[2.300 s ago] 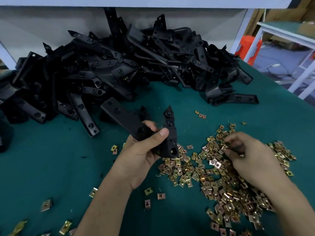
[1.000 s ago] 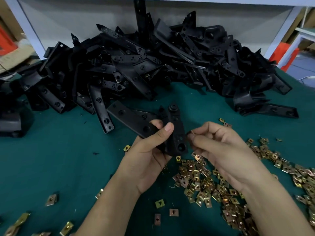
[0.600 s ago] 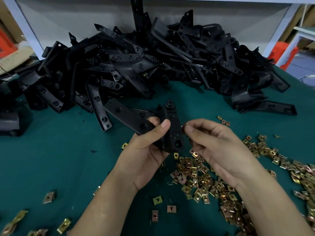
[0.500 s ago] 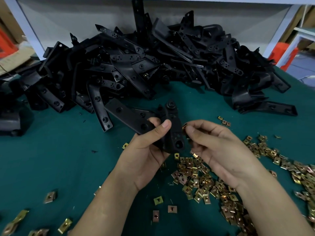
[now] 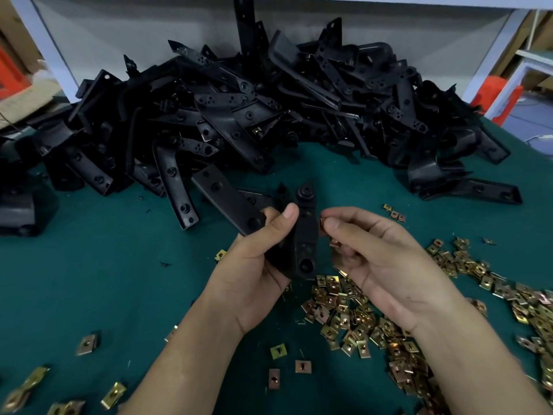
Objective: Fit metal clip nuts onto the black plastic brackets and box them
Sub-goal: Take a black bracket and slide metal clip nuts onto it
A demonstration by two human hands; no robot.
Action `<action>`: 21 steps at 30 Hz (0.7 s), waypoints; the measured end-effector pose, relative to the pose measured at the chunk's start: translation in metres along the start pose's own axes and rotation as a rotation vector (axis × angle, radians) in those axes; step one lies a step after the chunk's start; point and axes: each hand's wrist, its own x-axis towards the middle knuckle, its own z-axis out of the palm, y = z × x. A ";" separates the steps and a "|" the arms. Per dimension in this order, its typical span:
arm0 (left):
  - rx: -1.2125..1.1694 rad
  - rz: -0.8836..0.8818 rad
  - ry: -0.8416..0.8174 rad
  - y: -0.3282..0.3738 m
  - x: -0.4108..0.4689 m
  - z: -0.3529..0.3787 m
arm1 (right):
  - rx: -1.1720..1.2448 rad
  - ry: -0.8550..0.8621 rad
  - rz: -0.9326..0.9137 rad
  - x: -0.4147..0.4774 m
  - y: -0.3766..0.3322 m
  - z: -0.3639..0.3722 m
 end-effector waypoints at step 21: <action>0.121 0.117 -0.058 -0.004 -0.001 -0.001 | 0.097 0.056 0.080 -0.001 0.005 0.004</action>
